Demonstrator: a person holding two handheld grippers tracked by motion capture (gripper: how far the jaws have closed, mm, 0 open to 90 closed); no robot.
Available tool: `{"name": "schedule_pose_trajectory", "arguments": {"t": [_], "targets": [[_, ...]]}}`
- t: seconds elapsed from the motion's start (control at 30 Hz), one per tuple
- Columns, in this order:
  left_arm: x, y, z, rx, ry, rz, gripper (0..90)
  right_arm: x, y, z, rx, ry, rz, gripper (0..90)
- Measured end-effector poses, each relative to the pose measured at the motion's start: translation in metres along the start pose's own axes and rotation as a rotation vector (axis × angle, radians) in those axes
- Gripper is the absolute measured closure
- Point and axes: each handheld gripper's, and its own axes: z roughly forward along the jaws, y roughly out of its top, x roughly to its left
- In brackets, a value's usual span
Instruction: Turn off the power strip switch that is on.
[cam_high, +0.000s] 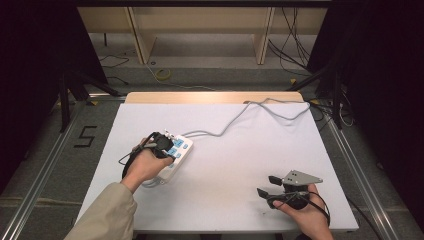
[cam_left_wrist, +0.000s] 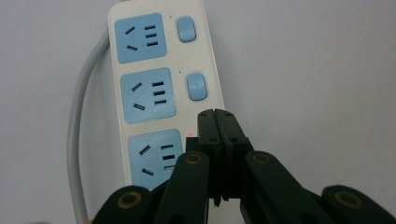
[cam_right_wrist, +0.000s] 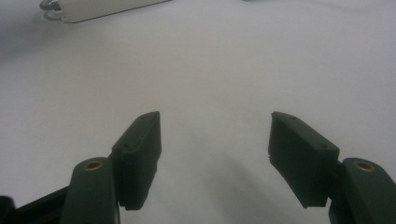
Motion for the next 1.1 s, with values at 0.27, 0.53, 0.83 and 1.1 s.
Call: {"name": "schedule_pose_trajectory", "arguments": {"t": [0.27, 0.53, 0.83, 1.1], "targets": [[0.001, 0.001, 0.005, 0.034, 0.003, 0.008, 89.3, 0.000, 0.000, 0.000, -0.001, 0.001, -0.001, 35.5], [0.001, 0.001, 0.007, 0.050, 0.004, 0.005, 89.4, 0.000, 0.000, 0.000, -0.001, 0.001, -0.004, 35.5], [0.001, 0.002, 0.009, 0.063, 0.010, 0.009, 89.3, 0.000, 0.000, 0.000, -0.001, 0.001, -0.004, 35.5], [0.001, 0.002, 0.011, 0.075, 0.012, 0.013, 89.3, 0.000, 0.000, 0.001, 0.001, 0.002, -0.005, 35.5]]}}
